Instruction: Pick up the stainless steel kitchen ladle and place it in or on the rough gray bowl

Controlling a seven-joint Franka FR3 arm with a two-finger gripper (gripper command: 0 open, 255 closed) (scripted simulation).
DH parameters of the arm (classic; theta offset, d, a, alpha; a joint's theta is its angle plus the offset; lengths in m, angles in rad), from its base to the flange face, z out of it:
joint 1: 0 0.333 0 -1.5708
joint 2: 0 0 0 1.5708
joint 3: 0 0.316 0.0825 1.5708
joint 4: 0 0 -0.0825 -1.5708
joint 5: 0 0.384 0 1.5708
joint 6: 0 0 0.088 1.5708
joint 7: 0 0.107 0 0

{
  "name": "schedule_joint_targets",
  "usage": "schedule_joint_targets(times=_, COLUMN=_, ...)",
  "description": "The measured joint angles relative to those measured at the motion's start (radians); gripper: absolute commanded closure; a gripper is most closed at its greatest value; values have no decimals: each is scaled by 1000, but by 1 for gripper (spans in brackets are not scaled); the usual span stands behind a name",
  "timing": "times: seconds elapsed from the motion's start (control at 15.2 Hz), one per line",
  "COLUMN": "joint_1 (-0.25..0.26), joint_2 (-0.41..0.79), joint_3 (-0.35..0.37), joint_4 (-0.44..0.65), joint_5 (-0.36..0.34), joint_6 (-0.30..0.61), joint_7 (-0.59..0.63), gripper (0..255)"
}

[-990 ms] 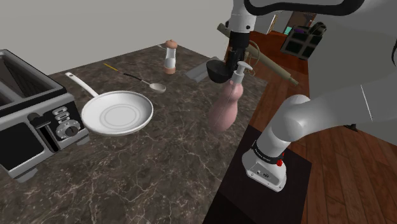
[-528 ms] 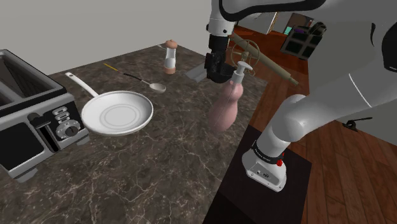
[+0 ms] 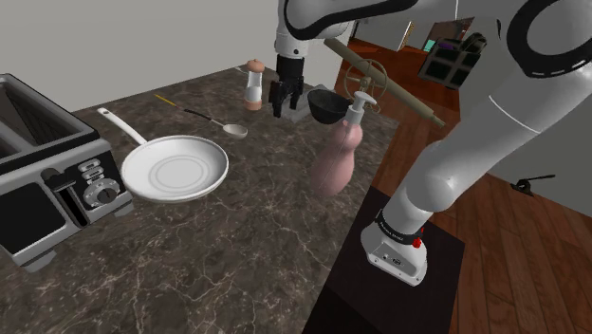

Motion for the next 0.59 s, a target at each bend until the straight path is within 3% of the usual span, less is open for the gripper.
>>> schedule_joint_targets(times=0.59, joint_1=27, joint_2=313, joint_3=32, joint_4=256, joint_5=3, joint_6=104, joint_7=44, gripper=0)
